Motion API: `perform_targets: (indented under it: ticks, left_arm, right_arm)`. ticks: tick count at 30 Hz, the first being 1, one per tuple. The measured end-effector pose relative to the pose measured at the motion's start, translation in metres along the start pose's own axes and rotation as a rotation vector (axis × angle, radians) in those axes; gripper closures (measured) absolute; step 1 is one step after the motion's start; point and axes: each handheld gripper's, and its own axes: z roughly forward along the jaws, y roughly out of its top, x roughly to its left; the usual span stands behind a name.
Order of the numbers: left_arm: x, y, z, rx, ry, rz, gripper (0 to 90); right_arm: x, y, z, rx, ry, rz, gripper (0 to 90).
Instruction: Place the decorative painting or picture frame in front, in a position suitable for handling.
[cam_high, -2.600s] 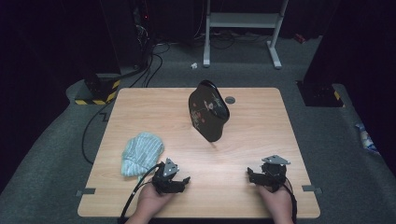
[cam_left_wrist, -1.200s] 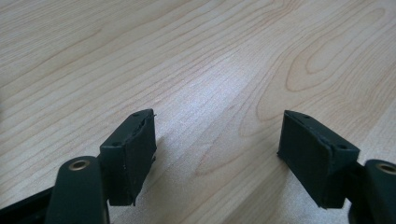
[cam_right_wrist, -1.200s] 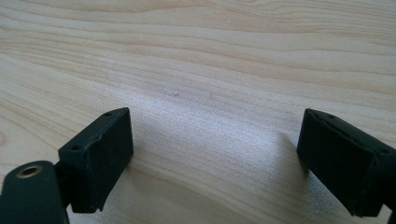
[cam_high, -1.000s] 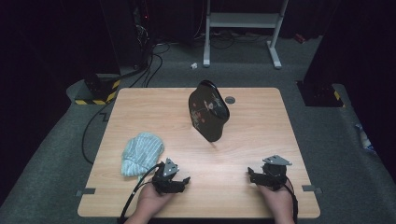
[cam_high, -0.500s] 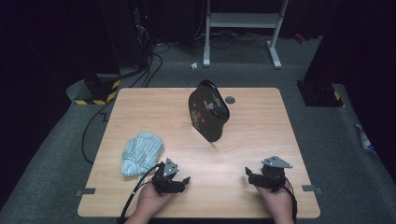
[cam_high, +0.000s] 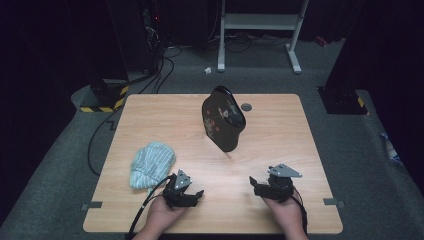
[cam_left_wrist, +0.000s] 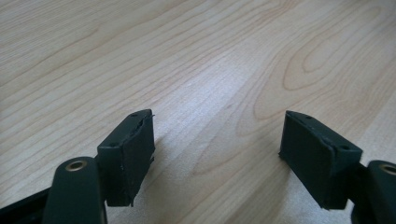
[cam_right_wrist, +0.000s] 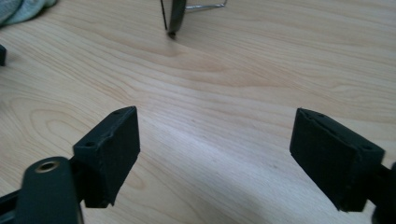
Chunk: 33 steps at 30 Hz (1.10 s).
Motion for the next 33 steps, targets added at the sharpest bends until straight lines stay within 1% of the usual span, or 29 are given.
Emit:
perform_targets:
  ticks: [3,5,6,7,8,10,12,14,17,19,20,24,26,29,30,31,32,33]
  left_arm:
    - [0.000,0.000,0.000,0.001,-0.005,0.005,25.9]
    - [0.000,0.000,0.000,0.002,-0.007,0.008,25.7]
    - [0.000,0.000,0.000,0.002,-0.008,0.009,25.3]
    - [0.000,0.000,0.000,0.003,-0.009,0.010,25.3]
    - [0.000,0.000,0.000,0.003,-0.012,0.010,25.3]
    - [0.000,0.000,0.000,0.003,-0.014,0.012,25.3]
    - [0.000,0.000,0.000,0.003,-0.014,0.012,25.3]
    - [0.000,0.000,0.000,0.003,-0.013,0.013,25.3]
    - [-0.001,0.000,0.000,0.003,-0.017,0.019,25.5]
    - [-0.001,0.000,0.000,0.003,-0.018,0.020,25.6]
    - [-0.001,0.000,0.000,0.003,-0.018,0.019,25.5]
    - [-0.001,0.000,0.000,0.003,-0.018,0.019,25.6]
    - [0.000,0.000,0.000,0.002,-0.015,0.017,25.8]
    - [0.000,0.000,0.000,0.001,-0.014,0.015,26.6]
    - [0.000,0.000,0.000,0.001,-0.014,0.015,26.6]
    - [0.000,0.000,0.000,0.001,-0.014,0.015,26.6]
    - [0.000,0.000,0.000,0.001,-0.014,0.015,26.6]
    - [0.000,0.000,0.000,0.001,-0.014,0.015,26.6]
  right_arm:
    - [0.004,0.004,0.001,-0.013,0.009,0.002,18.9]
    - [0.009,0.009,0.002,-0.033,0.002,-0.012,18.7]
    - [0.014,0.014,0.003,-0.051,-0.002,-0.027,18.7]
    - [0.014,0.014,0.003,-0.051,-0.002,-0.027,18.7]
    - [0.018,0.018,0.005,-0.057,-0.016,-0.035,18.4]
    - [0.019,0.020,0.006,-0.061,-0.015,-0.041,18.2]
    - [0.021,0.025,0.009,-0.070,-0.002,-0.050,18.2]
    - [0.024,0.029,0.011,-0.071,-0.001,-0.066,18.1]
    - [0.026,0.038,0.012,-0.080,0.015,-0.066,17.8]
    - [0.026,0.043,0.012,-0.094,0.023,-0.067,17.4]
    - [0.026,0.048,0.013,-0.104,0.032,-0.061,17.5]
    - [0.024,0.055,0.014,-0.119,0.044,-0.049,18.2]
    - [0.023,0.063,0.018,-0.127,0.052,-0.049,19.7]
    - [0.022,0.067,0.023,-0.121,0.050,-0.039,19.7]
    - [0.019,0.072,0.028,-0.117,0.045,-0.030,19.3]
    - [0.019,0.072,0.028,-0.117,0.045,-0.030,19.3]
    - [0.018,0.078,0.033,-0.114,0.045,-0.027,17.8]
    - [0.018,0.078,0.033,-0.114,0.045,-0.027,17.8]
